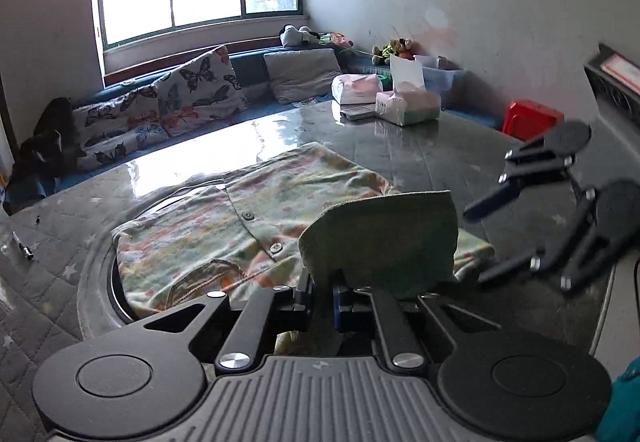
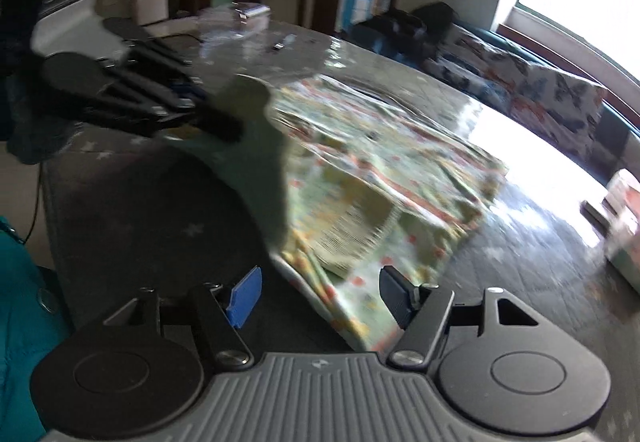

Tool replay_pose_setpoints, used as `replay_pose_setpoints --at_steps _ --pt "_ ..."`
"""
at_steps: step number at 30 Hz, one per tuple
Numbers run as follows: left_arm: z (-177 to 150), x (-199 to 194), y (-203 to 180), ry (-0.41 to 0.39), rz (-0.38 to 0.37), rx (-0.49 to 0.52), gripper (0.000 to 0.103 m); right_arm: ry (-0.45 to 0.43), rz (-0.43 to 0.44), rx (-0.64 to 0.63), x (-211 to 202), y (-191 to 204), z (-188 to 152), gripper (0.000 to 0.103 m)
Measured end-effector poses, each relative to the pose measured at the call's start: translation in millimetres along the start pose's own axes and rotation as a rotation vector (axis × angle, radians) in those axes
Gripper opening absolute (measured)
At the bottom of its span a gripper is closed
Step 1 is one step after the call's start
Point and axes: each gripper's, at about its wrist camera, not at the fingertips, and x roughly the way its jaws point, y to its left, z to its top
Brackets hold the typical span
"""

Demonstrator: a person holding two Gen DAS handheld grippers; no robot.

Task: Fold clothes
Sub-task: 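Grasp the shirt hem with the left gripper while the right gripper grasps beside it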

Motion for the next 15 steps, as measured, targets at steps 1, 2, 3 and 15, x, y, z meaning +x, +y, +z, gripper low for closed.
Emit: replay_pose_setpoints --at_steps 1,2,3,15 --pt "1 0 1 0.002 -0.002 -0.002 0.010 -0.005 0.009 -0.005 4 2 3 0.066" --pt "2 0 2 0.003 -0.005 -0.004 0.010 -0.013 0.022 -0.007 10 4 6 0.063" --pt "2 0 2 0.006 -0.007 -0.006 0.010 -0.017 0.037 -0.003 15 5 9 0.059" --pt "-18 -16 -3 0.018 0.045 0.001 0.037 -0.075 0.122 0.149 35 -15 38 0.016"
